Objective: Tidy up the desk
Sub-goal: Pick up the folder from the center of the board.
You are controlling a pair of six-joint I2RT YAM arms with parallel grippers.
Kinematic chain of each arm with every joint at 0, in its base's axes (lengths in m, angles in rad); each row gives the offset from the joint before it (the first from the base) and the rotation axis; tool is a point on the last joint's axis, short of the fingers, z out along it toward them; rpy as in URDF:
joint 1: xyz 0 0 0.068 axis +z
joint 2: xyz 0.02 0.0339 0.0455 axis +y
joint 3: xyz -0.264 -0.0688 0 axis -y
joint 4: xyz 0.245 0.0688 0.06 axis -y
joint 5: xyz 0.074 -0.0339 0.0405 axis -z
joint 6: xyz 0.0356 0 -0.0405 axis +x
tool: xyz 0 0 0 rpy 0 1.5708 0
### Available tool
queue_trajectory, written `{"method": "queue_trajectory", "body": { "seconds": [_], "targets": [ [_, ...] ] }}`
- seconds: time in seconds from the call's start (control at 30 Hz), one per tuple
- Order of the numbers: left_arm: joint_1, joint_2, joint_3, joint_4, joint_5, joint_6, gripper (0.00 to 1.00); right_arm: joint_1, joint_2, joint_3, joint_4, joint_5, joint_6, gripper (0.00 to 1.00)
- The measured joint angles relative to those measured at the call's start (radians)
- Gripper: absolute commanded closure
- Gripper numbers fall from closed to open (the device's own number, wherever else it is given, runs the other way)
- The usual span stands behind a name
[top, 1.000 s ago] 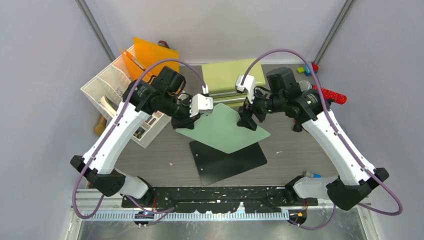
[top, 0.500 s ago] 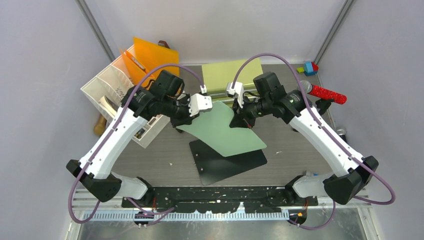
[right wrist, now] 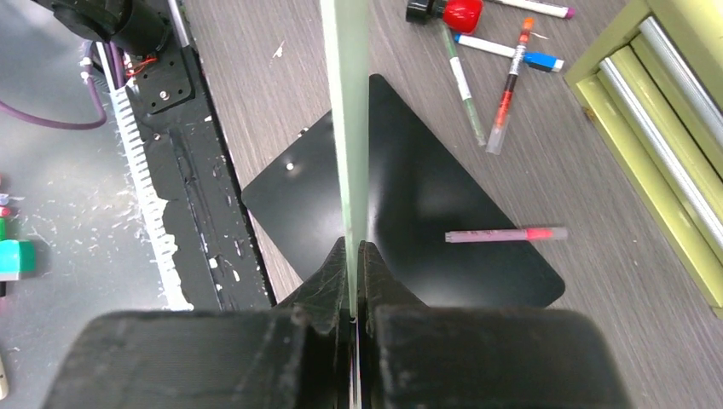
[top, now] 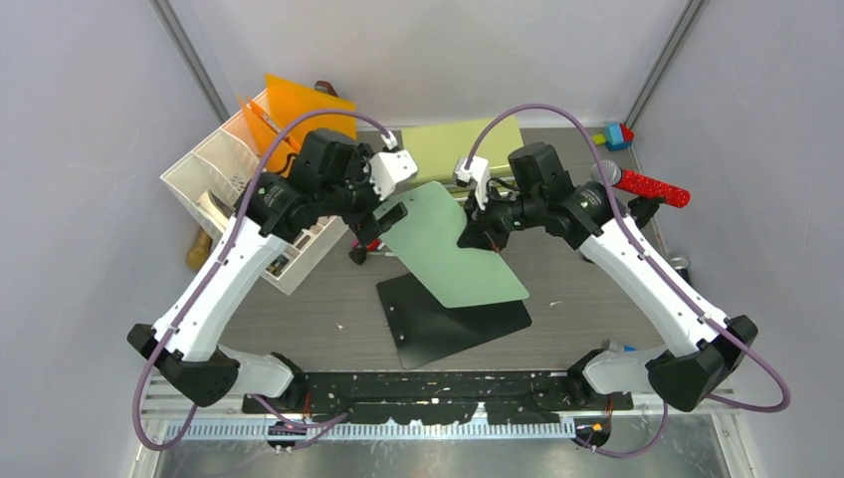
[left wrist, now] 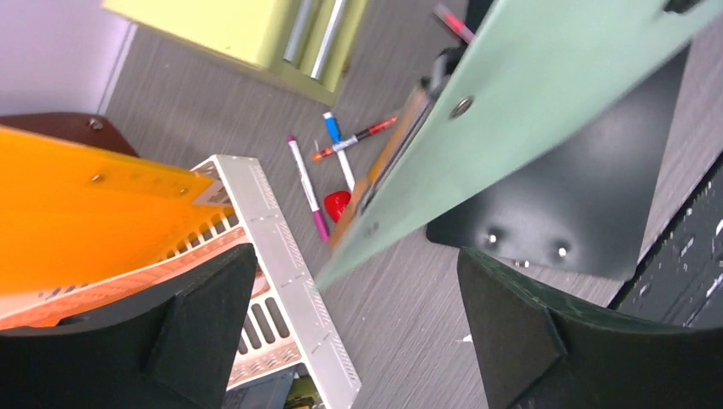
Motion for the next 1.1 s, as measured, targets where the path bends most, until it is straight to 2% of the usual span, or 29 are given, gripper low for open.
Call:
{"method": "queue_trajectory", "body": {
  "seconds": [0.4,0.6,0.8,1.1],
  "targets": [
    [0.097,-0.052,0.070,0.034,-0.005,-0.137,0.01,0.066,0.049,0.126,0.018,0.113,0.022,1.00],
    [0.216,-0.047,0.161,0.032,0.024,-0.311,0.00,0.100,0.094,0.185,0.084,0.230,0.072,1.00],
    [0.360,-0.026,0.256,0.042,0.135,-0.559,0.00,0.116,0.142,0.235,0.139,0.326,0.108,1.00],
    [0.467,-0.013,0.166,0.133,0.388,-0.877,0.00,0.142,0.144,0.229,0.142,0.348,0.095,1.00]
  ]
}}
